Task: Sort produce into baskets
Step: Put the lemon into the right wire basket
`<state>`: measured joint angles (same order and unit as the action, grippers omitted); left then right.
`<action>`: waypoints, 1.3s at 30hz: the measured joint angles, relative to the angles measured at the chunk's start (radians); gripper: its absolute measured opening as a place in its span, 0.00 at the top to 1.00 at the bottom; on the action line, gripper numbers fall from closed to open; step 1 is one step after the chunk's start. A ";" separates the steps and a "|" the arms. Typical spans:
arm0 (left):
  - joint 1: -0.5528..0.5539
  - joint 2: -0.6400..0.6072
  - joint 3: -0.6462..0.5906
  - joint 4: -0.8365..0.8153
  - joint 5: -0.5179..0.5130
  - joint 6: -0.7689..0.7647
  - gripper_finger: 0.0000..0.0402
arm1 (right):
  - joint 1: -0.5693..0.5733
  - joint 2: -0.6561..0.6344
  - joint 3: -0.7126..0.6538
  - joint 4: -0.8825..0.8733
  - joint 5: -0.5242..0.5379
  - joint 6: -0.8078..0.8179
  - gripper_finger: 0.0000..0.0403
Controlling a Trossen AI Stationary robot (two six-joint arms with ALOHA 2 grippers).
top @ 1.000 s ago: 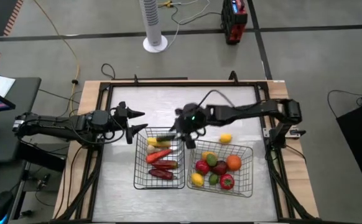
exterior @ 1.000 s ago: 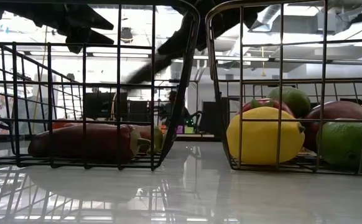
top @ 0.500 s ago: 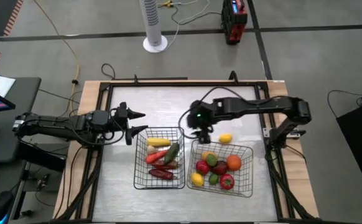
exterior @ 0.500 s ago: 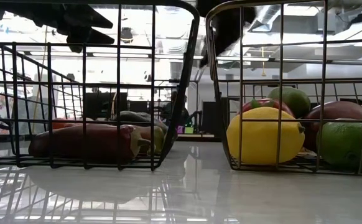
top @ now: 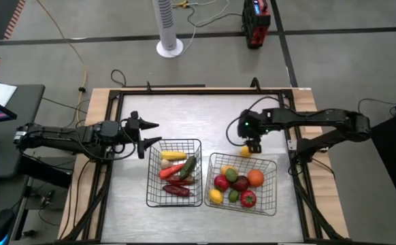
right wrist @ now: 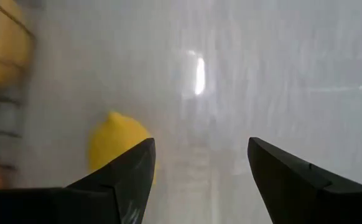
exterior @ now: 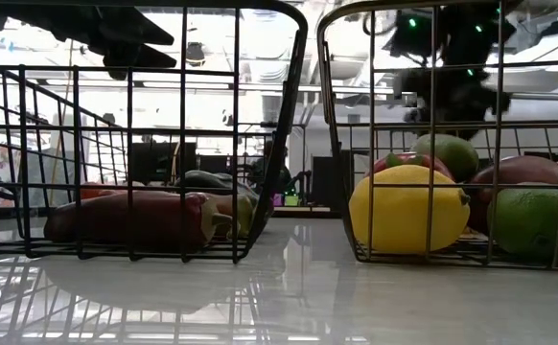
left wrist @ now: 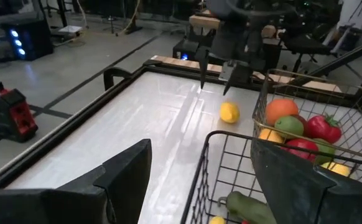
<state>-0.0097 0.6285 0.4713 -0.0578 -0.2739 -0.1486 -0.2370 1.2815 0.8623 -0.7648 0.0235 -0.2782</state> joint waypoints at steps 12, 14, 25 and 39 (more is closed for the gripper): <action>0.000 0.000 0.000 0.000 -0.029 0.008 0.35 | 0.047 0.011 -0.129 0.034 0.115 -0.131 0.29; 0.000 0.000 0.000 0.000 -0.029 0.008 0.35 | 0.074 0.014 -0.129 0.039 0.116 -0.129 0.29; 0.000 0.000 0.000 0.005 -0.030 0.005 0.35 | 0.240 0.005 -0.129 -0.003 0.349 -0.013 0.29; 0.000 0.000 0.000 0.005 -0.030 0.003 0.35 | 0.430 0.005 -0.129 -0.001 0.407 0.188 0.29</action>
<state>-0.0097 0.6285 0.4713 -0.0532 -0.3035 -0.1455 0.1931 1.2861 0.7330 -0.7658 0.4310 -0.0903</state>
